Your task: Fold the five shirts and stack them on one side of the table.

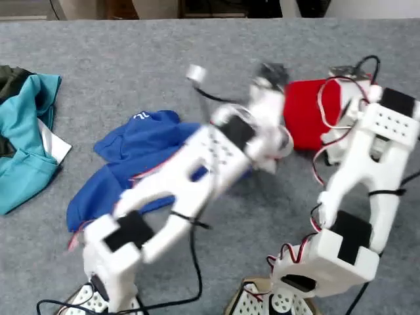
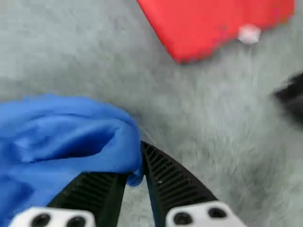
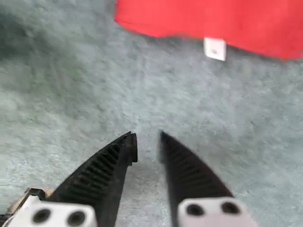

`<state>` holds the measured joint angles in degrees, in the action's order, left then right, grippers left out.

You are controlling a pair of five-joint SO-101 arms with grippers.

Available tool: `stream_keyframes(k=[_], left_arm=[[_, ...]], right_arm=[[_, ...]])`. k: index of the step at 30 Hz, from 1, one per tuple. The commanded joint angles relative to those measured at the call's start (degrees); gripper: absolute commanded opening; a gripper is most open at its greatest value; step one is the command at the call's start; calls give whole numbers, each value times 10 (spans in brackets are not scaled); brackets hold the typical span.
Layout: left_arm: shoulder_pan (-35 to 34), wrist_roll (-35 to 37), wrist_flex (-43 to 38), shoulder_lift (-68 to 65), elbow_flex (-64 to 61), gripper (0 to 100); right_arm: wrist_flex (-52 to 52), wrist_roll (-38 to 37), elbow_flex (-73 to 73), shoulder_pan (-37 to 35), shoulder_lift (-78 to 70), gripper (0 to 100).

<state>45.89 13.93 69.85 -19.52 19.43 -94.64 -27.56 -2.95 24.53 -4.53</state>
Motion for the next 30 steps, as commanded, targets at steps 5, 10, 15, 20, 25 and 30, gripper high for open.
stream_keyframes(k=[5, 10, 15, 20, 25, 30], left_arm=[[29, 31, 147, -59, 139, 292], [-37, 4, 300, -59, 336, 274], [-145, -48, 313, 1, 374, 211], [-232, -110, 311, 171, 193, 208], [-333, -138, 279, 352, -98, 208], [-484, -168, 69, 502, -450, 208]], right_arm=[[7, -46, -25, 16, 29, 182], [4, -63, -25, 15, 29, 181], [-37, -168, -22, 14, 29, 178], [-76, -235, -6, -13, 30, 84], [-75, -148, 109, -85, 70, 105], [-1, -110, 272, -188, 139, 105]])
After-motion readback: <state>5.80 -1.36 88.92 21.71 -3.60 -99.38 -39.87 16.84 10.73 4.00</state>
